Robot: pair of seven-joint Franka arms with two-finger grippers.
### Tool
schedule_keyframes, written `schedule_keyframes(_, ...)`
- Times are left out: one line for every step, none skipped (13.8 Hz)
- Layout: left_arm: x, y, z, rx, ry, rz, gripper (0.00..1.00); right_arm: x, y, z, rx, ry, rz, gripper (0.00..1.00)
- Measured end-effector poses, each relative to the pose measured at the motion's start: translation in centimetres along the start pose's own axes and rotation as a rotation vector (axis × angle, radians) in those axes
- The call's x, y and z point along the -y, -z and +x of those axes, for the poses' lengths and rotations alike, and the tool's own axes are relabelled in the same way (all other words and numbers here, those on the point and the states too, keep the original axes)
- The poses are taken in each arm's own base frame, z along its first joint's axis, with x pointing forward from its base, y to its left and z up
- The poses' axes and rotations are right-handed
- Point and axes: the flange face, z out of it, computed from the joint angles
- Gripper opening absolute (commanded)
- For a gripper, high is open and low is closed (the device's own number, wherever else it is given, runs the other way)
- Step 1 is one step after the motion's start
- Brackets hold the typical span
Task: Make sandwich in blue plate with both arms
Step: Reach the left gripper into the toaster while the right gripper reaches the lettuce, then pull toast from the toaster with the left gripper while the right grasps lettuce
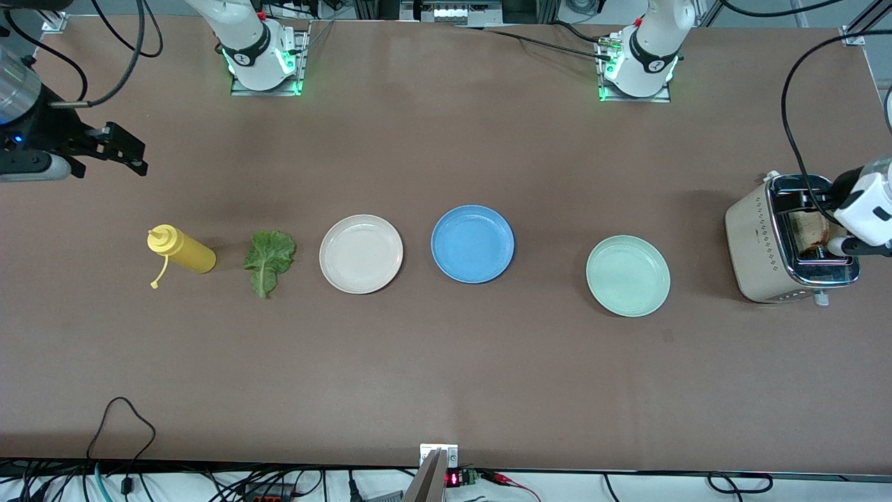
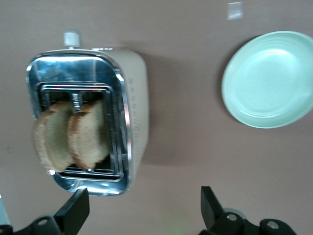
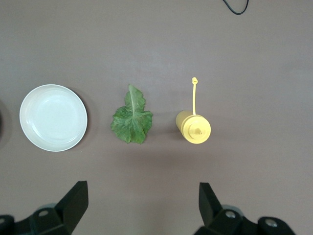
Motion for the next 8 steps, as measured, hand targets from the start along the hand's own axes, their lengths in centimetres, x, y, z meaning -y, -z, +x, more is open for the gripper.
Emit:
schedule_keyframes(0.7, -0.7, 0.4, -0.005, -0.003, 0.009, 1.00, 0.2, -1.3, 0.3, 0.011, 0.004, 0.001, 1.00)
schedule_keyframes(1.5, -1.7, 0.7, -0.014, -0.012, 0.010, 0.99, 0.6, -3.1, 0.8, 0.027, 0.011, 0.003, 1.00)
schedule_keyframes(2.6, -3.0, 0.9, -0.025, -0.027, 0.008, 0.96, 1.2, -5.0, 1.5, 0.041, 0.022, 0.005, 1.00)
schedule_keyframes(3.9, -4.3, 0.9, -0.033, -0.046, 0.003, 0.94, 1.8, -7.2, 2.4, 0.054, 0.034, 0.009, 1.00)
schedule_keyframes(5.1, -5.5, 0.8, -0.041, -0.062, 0.000, 0.93, 2.5, -9.5, 3.4, 0.066, 0.046, 0.012, 1.00)
schedule_keyframes(6.1, -6.6, 0.7, -0.048, -0.077, -0.003, 0.91, 3.2, -11.8, 4.3, 0.074, 0.057, 0.016, 1.00)
schedule_keyframes(6.9, -7.4, 0.6, -0.058, -0.092, -0.005, 0.88, 4.0, -14.1, 5.2, 0.080, 0.070, 0.020, 1.00)
schedule_keyframes(7.6, -8.3, 0.5, -0.070, -0.103, -0.005, 0.84, 5.0, -16.3, 5.9, 0.085, 0.084, 0.023, 1.00)
